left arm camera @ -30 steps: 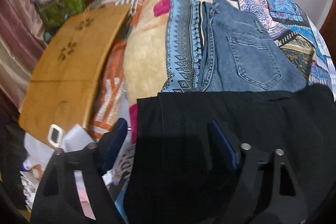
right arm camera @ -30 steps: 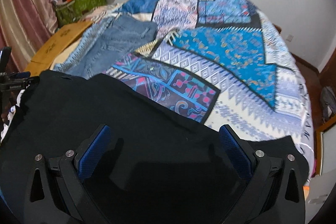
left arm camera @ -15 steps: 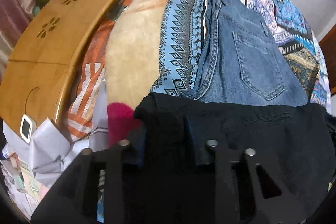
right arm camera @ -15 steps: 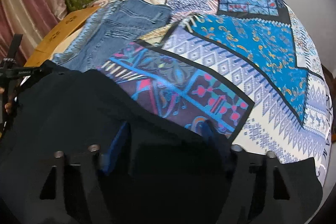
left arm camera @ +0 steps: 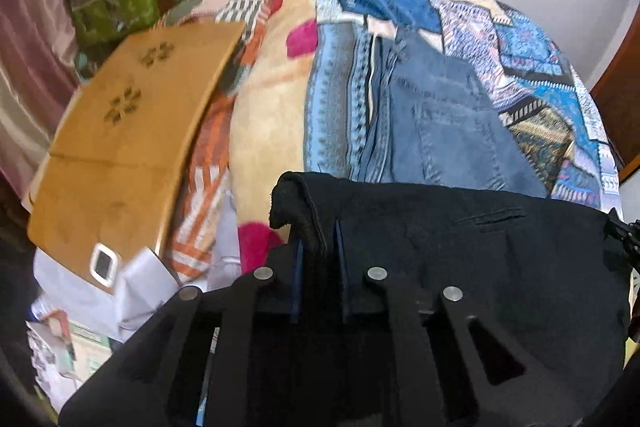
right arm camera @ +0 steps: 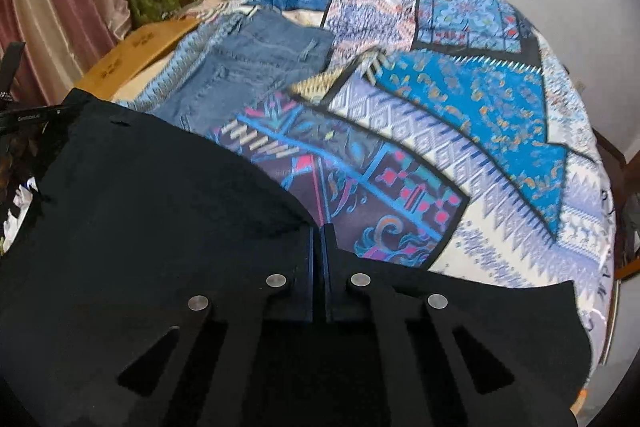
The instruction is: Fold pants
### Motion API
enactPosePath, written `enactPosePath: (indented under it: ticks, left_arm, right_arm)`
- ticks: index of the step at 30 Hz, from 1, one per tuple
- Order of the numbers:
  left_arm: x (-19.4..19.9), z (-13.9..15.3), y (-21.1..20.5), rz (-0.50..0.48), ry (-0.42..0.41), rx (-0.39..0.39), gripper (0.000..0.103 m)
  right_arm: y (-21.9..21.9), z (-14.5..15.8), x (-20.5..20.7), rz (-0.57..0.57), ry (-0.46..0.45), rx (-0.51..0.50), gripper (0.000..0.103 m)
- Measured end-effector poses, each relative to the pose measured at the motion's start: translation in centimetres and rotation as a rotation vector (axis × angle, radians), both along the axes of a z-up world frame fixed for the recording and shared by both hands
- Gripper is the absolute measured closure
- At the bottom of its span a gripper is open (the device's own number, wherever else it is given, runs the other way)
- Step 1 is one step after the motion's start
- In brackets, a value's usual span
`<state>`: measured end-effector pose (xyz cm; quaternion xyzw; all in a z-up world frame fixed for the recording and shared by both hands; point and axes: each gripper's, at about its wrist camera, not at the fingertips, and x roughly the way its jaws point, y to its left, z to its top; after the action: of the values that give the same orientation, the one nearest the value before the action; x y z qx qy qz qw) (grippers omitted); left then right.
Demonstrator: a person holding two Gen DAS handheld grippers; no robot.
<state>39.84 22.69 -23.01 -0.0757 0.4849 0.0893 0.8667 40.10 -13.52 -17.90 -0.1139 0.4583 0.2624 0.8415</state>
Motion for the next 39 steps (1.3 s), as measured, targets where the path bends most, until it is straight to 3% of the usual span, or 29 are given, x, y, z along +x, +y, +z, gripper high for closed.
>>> enactPosePath:
  ticks: [7, 19, 29, 39]
  left_arm:
    - [-1.9, 5.1, -1.2, -0.030, -0.107, 0.001, 0.090]
    - [-11.9, 7.3, -3.3, -0.079, -0.162, 0.046, 0.090]
    - [-20.1, 5.4, -3.8, -0.073, -0.155, 0.044, 0.090]
    - [-25.0, -0.2, -4.5, -0.052, -0.069, -0.006, 0.092]
  right_arm:
    - [-1.0, 4.5, -2.2, -0.023, -0.089, 0.028, 0.101]
    - [-2.2, 7.5, -10.4, -0.005, -0.113, 0.069, 0.101]
    - [-2.3, 6.1, -17.2, 0.012, -0.065, 0.106, 0.101]
    - [-3.1, 4.9, -19.2, -0.034, -0.027, 0.190, 0.101]
